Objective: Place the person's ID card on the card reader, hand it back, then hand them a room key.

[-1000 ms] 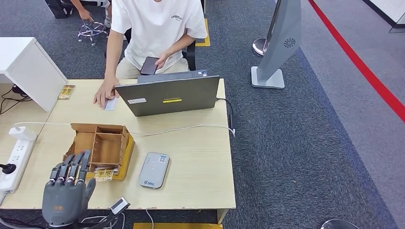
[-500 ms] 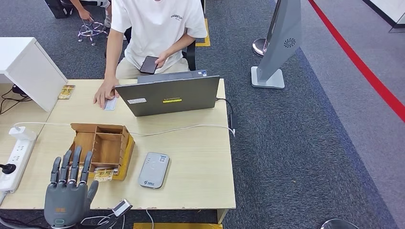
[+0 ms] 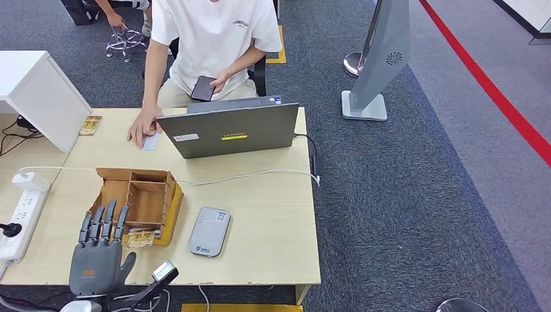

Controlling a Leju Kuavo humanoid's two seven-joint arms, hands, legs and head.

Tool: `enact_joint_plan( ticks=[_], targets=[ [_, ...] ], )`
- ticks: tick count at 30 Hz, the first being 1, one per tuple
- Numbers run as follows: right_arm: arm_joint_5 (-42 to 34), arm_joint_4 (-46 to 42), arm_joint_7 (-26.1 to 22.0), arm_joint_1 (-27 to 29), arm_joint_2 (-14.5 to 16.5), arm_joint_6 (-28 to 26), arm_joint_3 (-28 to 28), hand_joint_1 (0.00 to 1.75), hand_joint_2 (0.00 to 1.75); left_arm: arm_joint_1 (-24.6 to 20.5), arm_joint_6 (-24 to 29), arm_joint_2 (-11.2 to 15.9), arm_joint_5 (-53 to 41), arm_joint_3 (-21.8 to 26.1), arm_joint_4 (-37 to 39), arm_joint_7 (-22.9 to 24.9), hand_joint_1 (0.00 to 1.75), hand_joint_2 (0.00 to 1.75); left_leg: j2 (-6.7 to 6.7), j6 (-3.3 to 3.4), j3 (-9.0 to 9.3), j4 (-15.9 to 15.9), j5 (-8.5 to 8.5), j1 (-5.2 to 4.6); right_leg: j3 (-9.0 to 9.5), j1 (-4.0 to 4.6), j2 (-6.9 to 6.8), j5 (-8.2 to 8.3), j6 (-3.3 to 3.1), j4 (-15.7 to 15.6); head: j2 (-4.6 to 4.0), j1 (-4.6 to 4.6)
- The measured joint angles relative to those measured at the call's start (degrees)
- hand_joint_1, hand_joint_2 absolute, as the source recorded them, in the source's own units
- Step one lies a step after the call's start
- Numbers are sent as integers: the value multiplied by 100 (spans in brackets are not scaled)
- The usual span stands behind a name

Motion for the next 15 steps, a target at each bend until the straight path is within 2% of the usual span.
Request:
enact_joint_plan(
  ticks=[15],
  targets=[
    [168,0,-91,-52,0,2,0,0,175,-208,-29,0,75,0,485,-71,0,175,0,0,-1,0,-1,0,-1,0,0,0,0,0,0,0]
  ],
)
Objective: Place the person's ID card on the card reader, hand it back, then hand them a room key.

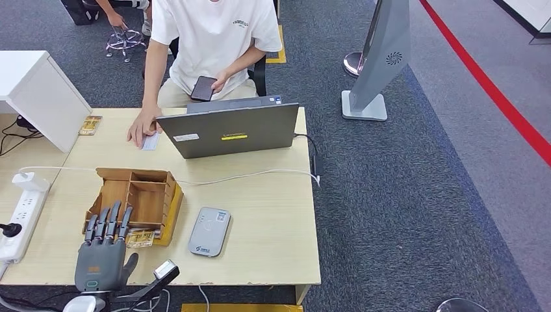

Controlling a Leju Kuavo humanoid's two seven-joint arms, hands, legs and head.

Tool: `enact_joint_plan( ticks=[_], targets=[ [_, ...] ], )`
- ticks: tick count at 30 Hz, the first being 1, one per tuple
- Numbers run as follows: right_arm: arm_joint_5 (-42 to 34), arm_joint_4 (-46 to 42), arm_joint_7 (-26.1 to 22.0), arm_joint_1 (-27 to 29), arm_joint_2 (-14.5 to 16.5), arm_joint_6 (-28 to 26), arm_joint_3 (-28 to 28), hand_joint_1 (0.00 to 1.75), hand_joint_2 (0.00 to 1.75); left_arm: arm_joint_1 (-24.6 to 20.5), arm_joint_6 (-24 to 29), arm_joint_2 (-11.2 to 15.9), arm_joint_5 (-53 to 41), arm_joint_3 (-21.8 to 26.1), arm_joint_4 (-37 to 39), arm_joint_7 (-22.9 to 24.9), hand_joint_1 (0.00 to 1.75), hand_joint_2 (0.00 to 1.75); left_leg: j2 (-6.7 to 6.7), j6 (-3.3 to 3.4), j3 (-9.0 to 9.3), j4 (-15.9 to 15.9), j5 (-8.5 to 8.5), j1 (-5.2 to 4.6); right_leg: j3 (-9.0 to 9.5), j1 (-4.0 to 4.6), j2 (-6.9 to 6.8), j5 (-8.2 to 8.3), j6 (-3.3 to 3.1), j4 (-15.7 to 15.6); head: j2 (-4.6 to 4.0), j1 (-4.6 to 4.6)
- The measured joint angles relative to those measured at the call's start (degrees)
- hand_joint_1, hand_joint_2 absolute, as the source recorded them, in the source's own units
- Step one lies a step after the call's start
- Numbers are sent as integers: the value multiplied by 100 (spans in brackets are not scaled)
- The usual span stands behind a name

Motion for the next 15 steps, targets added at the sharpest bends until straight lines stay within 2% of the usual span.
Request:
enact_joint_plan(
  ticks=[6,12,15],
  targets=[
    [85,4,-34,-17,0,-2,0,0,175,-44,103,-4,-63,2,63,-24,0,175,0,0,0,0,0,0,0,0,0,0,0,0,0,0],
    [379,65,-208,-153,0,-4,-25,0,175,-232,849,-79,-334,38,260,-249,0,175,0,0,1,0,1,0,1,0,0,1,0,0,0,1],
    [460,103,-267,-205,0,-2,-51,0,175,-274,1052,-129,-378,48,334,-344,0,175,0,0,1,0,0,0,1,0,0,1,0,0,0,0]
  ],
)
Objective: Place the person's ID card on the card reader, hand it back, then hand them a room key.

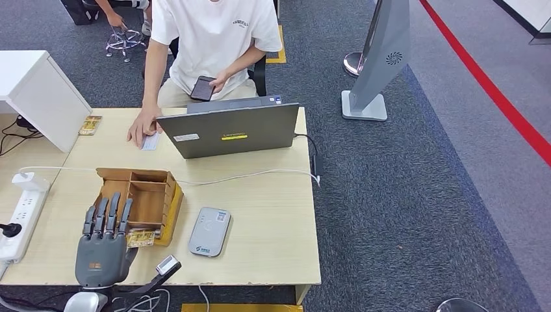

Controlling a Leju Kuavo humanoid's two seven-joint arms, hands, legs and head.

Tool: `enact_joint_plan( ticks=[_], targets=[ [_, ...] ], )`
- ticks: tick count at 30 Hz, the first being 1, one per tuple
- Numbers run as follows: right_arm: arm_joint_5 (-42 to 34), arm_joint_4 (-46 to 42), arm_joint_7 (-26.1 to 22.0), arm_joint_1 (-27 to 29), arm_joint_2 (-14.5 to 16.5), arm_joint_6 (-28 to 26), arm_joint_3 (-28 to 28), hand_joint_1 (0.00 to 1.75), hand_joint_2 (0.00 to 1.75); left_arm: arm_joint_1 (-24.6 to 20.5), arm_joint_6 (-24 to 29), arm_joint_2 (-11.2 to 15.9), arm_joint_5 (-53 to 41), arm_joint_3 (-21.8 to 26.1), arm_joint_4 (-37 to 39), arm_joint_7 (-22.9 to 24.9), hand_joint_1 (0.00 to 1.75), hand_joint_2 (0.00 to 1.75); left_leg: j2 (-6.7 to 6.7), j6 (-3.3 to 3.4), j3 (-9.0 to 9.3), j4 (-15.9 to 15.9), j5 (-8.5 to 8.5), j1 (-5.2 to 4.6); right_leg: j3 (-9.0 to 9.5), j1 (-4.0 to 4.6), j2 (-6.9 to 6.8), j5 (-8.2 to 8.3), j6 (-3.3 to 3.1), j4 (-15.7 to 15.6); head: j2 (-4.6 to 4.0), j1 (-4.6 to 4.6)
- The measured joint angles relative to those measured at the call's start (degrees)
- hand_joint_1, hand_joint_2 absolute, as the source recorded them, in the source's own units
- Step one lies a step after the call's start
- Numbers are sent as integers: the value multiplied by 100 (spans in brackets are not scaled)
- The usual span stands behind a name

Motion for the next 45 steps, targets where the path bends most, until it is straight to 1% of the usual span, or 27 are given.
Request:
enact_joint_plan(
  ticks=[9,21,25,45],
  targets=[
    [39,56,-43,-34,0,4,-67,0,175,-11,56,-63,-18,25,83,-27,0,175,-1,0,-1,0,0,0,-1,0,0,-1,0,0,0,0],
    [97,61,-81,-57,0,15,-87,0,175,-11,56,-70,-1,77,101,-44,0,175,-1,0,0,0,0,0,-1,0,0,0,0,0,0,0],
    [145,62,-124,-76,0,18,-120,0,175,-13,43,-74,31,101,132,-75,175,175,-1,0,0,0,0,0,-1,0,0,0,0,0,0,0],
    [321,83,-263,-168,0,31,-263,0,175,-42,-400,-56,368,117,247,-184,175,175,-1,0,-1,0,0,0,-1,0,0,0,0,0,0,0]
  ],
)
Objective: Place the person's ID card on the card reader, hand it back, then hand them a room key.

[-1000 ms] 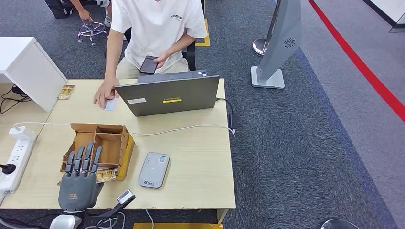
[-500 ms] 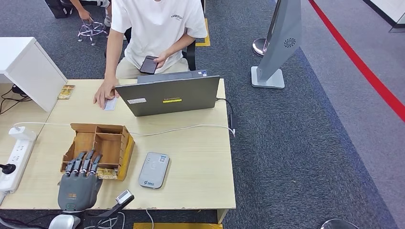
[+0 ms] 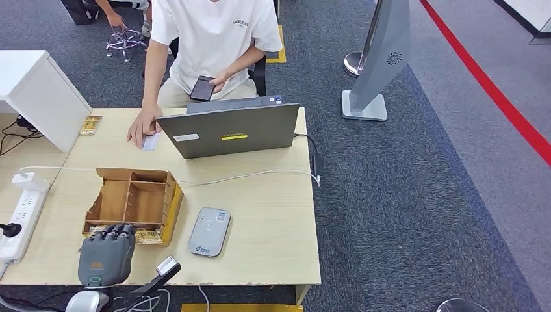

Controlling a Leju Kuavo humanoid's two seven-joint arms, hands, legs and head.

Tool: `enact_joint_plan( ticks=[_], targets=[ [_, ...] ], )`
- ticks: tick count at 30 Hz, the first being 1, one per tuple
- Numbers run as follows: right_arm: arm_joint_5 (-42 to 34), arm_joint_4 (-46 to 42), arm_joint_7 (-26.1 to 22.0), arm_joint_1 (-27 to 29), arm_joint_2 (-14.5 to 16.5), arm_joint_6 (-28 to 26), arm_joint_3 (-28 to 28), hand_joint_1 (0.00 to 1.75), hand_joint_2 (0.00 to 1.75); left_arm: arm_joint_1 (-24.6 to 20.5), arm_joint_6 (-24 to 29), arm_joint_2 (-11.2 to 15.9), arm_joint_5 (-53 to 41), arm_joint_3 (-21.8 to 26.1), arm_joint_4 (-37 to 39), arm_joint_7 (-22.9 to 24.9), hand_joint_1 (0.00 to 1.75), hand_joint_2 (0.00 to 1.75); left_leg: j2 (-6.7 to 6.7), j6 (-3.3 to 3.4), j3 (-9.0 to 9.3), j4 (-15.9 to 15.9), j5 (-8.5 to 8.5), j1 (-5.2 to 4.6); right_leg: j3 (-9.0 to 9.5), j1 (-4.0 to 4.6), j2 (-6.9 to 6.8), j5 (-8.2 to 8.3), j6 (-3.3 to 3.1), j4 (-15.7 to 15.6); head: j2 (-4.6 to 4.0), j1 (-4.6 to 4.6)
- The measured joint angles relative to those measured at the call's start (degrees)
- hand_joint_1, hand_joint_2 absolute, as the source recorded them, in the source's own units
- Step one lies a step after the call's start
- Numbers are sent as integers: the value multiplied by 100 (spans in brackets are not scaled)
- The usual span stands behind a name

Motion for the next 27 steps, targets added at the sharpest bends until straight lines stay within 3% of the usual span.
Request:
enact_joint_plan(
  ticks=[13,22,26,27],
  targets=[
    [-61,10,28,-16,0,-7,-44,0,175,3,101,20,-99,3,-26,52,175,175,0,0,0,0,0,0,0,0,0,0,0,0,0,0],
    [-570,-21,318,136,0,-24,-4,0,175,450,279,21,-289,-21,-1145,91,175,175,-1,0,-1,0,-2,0,-1,0,0,-1,0,0,0,-1],
    [-797,-80,479,237,0,-26,92,0,175,588,317,37,-325,-128,-1615,122,0,175,0,0,-1,0,-2,0,-1,0,0,-1,0,-1,0,-1],
    [-838,-89,509,257,1,-26,114,0,175,612,312,41,-331,-161,-1689,138,0,175,0,0,-1,0,-2,0,-1,0,0,-1,0,-1,0,-1]
  ],
)
